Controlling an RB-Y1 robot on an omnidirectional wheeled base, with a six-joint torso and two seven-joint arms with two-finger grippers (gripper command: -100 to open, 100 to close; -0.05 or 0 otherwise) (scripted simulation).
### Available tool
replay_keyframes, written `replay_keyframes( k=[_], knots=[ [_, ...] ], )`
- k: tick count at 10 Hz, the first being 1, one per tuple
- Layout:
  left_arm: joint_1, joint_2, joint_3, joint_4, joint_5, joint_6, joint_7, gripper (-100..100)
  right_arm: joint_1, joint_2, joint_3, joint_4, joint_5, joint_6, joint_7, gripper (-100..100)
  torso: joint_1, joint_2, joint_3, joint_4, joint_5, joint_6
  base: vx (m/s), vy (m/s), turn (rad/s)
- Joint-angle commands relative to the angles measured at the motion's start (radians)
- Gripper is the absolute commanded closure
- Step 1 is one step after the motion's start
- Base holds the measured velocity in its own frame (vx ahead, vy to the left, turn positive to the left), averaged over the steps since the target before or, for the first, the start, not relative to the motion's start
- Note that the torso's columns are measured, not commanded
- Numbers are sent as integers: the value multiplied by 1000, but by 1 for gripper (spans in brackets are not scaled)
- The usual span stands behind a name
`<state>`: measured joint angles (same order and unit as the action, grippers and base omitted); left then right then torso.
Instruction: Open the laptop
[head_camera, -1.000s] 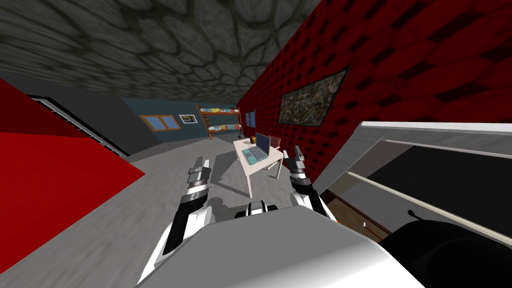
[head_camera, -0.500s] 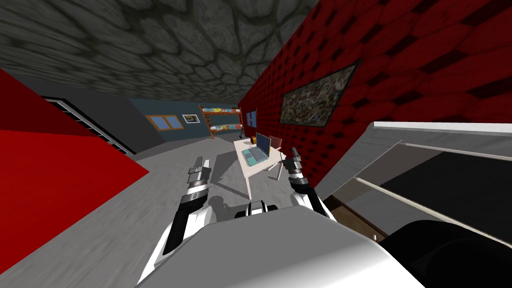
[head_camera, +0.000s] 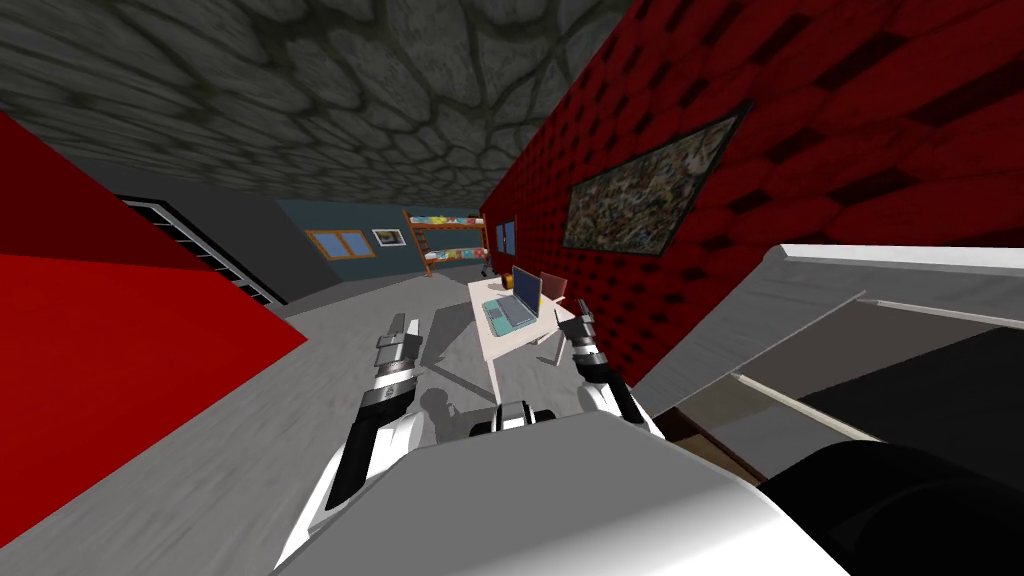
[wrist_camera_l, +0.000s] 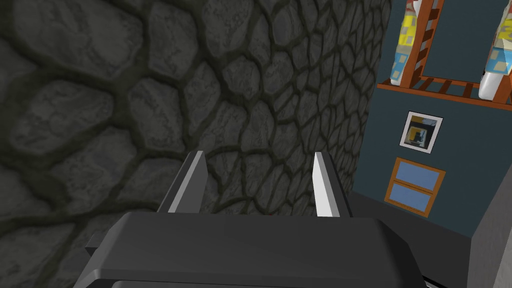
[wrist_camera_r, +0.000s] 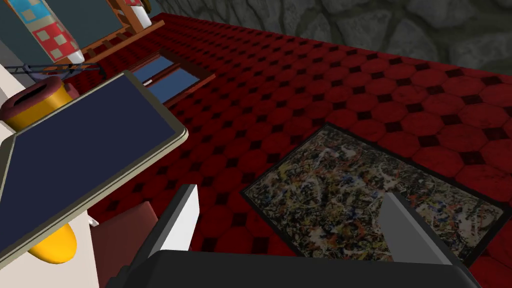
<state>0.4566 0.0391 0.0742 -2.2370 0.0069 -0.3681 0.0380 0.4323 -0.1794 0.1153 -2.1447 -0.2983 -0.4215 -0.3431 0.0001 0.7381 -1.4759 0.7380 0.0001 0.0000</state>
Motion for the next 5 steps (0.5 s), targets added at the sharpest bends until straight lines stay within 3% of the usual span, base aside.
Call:
replay_keyframes(
  k=[1, 5],
  knots=[
    [0, 0, 0, 0, 0, 0, 0, 0, -21, -9, 15, 42, -78, 37, -77, -100, -1, 0, 0, 0, 0, 0, 74, -101, 93],
    [0, 0, 0, 0, 0, 0, 0, 0, -49, -19, 34, 101, -181, 80, -177, -100, 2, 2, 1, 0, 1, 0, 56, -75, 63]
  ],
)
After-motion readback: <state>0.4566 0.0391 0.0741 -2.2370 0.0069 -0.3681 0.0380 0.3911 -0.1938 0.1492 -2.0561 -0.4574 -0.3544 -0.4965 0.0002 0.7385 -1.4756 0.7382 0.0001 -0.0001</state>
